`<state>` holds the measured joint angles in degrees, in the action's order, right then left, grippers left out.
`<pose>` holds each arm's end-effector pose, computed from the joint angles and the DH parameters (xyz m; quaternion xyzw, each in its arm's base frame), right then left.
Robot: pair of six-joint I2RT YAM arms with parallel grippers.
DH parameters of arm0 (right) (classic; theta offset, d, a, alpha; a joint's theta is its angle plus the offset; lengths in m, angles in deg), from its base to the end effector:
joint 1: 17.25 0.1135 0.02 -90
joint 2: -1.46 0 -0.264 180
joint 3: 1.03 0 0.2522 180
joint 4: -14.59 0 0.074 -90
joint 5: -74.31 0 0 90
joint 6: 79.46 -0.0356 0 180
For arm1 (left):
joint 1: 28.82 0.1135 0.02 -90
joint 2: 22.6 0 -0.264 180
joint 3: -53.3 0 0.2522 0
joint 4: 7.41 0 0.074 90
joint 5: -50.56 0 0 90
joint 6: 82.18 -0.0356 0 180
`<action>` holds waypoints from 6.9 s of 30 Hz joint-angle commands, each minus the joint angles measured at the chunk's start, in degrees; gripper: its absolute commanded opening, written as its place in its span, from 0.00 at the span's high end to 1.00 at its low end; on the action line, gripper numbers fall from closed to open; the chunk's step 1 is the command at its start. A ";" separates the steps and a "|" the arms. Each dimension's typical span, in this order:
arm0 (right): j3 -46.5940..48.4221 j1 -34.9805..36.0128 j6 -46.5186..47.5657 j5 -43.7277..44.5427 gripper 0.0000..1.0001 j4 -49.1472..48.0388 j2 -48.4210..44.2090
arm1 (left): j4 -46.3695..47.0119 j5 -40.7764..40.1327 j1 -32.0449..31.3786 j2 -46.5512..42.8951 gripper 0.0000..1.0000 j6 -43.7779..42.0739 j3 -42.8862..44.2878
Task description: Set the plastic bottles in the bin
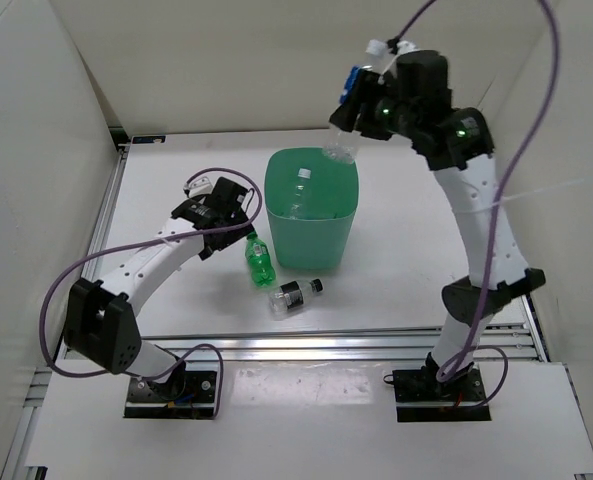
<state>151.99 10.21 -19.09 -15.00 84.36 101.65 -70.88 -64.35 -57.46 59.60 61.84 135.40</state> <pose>0.2876 0.1490 0.5424 0.0188 0.8033 0.2802 0.5252 0.2562 -0.1228 0.2794 -0.2569 0.9166 0.0102 0.3063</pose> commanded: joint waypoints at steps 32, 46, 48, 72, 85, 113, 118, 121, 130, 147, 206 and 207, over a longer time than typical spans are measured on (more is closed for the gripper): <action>-26.41 -1.35 6.69 11.09 0.00 6.83 -17.39 | 17.46 18.05 4.74 17.13 0.30 -7.61 -6.28; -27.55 -1.36 4.94 9.34 0.00 7.36 -16.86 | -5.03 -3.55 4.57 6.83 0.54 -5.15 20.13; -27.55 -1.36 4.93 9.33 0.00 7.36 -16.25 | -6.88 -6.90 2.64 8.06 0.58 -6.02 31.26; -36.66 -9.26 -8.05 1.95 0.00 8.69 -22.29 | 0.76 -6.11 -12.67 12.04 0.00 -15.45 49.01; -86.94 -11.93 -51.12 -13.78 0.00 -17.25 -47.89 | -12.51 -21.85 -14.25 -23.00 0.00 5.83 17.21; -80.12 11.73 -61.17 -10.18 0.00 -27.09 -13.53 | -25.17 -21.59 -13.72 -30.34 0.00 17.52 9.27; -79.41 12.35 -60.64 -10.18 0.01 -28.32 -9.57 | -26.22 -20.54 -13.72 -30.34 0.00 18.05 8.74; -79.41 12.35 -60.64 -10.71 0.04 -28.32 -8.17 | -26.84 -20.53 -13.72 -30.86 0.00 18.57 8.74; -78.35 12.35 -59.49 -15.00 0.05 -28.32 -4.21 | -28.42 -20.01 -13.72 -32.45 0.00 20.68 7.16; -80.81 13.93 -60.02 -20.82 0.25 -29.90 0.37 | -30.71 -17.37 -13.72 -35.87 0.00 24.20 4.97; -21.07 4.44 -17.69 -5.35 1.00 -10.04 -6.53 | -19.02 -20.97 -13.72 -26.21 0.00 12.79 7.16; -18.61 3.74 -16.35 -5.35 1.00 -10.56 -4.66 | -18.41 -20.45 -13.72 -25.42 0.00 12.26 7.16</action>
<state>128.19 15.00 -44.34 -24.86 77.67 91.33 -91.60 -84.59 -71.32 33.48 77.16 140.10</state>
